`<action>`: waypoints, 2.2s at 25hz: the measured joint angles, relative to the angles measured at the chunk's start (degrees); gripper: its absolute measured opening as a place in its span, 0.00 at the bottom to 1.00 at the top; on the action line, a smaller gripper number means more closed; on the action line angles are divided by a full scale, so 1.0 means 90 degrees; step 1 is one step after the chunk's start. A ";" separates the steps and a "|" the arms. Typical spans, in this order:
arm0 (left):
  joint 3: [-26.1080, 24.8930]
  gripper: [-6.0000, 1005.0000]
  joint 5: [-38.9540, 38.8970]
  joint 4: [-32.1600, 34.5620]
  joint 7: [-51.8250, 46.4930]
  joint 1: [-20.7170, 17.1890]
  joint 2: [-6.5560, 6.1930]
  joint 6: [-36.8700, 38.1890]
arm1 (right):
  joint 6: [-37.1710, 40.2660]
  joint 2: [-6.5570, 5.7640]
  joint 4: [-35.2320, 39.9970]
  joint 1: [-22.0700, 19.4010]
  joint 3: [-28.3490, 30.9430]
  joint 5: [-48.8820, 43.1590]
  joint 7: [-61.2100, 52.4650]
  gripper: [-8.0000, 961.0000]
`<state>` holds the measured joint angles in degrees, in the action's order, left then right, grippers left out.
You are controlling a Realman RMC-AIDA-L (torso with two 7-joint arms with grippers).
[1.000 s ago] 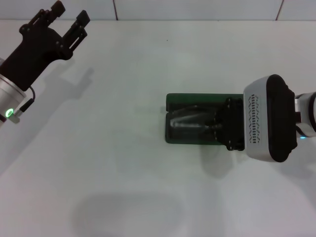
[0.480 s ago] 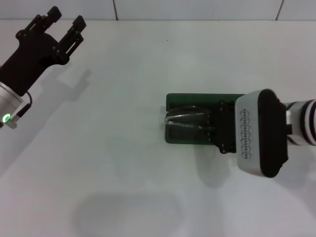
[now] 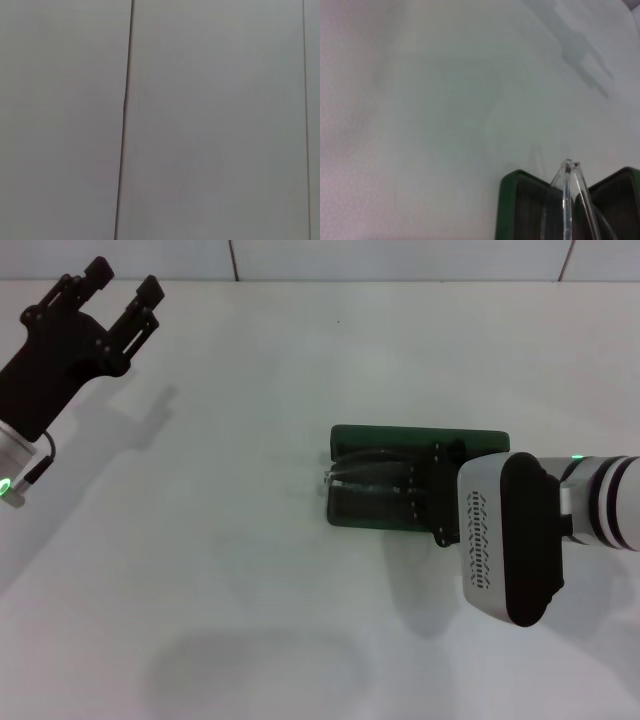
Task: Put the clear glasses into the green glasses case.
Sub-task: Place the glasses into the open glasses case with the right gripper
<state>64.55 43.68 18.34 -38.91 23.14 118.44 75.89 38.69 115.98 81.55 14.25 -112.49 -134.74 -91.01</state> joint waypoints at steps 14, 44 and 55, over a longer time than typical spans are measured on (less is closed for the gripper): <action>-0.0005 0.64 -0.0023 0.0004 0.0004 -0.0189 -0.0006 0.0257 | -0.0285 0.0001 0.0078 -0.0232 -0.0273 -0.0113 0.0017 0.08; 0.0016 0.64 0.0001 0.0004 0.0192 -0.0205 0.0034 0.0300 | 0.1049 0.0013 0.1316 -0.0292 -0.0506 -0.2414 -0.2742 0.08; 0.0040 0.64 0.0000 0.0004 0.0193 -0.0184 0.0043 0.0366 | 0.0574 0.0012 0.1103 -0.0274 -0.0634 -0.2638 -0.2717 0.08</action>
<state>64.91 43.68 18.37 -37.17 21.48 118.83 79.19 43.86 116.09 91.48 11.79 -118.20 -158.47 -115.46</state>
